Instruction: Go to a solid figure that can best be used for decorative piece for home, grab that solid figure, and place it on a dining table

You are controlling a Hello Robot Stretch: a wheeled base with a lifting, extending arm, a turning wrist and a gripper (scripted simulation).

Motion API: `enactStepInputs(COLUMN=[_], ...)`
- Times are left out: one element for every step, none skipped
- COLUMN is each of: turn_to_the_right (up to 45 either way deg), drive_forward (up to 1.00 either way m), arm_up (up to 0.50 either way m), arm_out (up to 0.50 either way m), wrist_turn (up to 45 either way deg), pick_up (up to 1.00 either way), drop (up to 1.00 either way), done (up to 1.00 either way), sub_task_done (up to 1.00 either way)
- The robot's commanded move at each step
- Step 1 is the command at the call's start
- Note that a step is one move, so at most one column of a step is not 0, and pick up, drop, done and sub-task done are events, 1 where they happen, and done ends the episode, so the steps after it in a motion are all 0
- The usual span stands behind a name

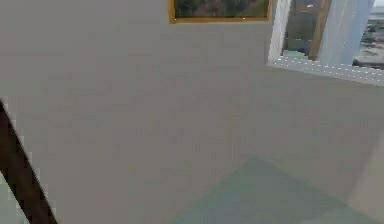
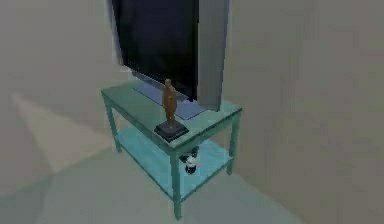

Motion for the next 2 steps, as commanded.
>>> enactStepInputs(turn_to_the_right=[45.0, 18.0], drive_forward=[0.0, 0.0], arm_up=[0.0, 0.0], arm_out=[0.0, 0.0], wrist_turn=[0.0, 0.0], pick_up=[0.0, 0.0], drop=[0.0, 0.0], done=[0.0, 0.0], sub_task_done=[0.0, 0.0])
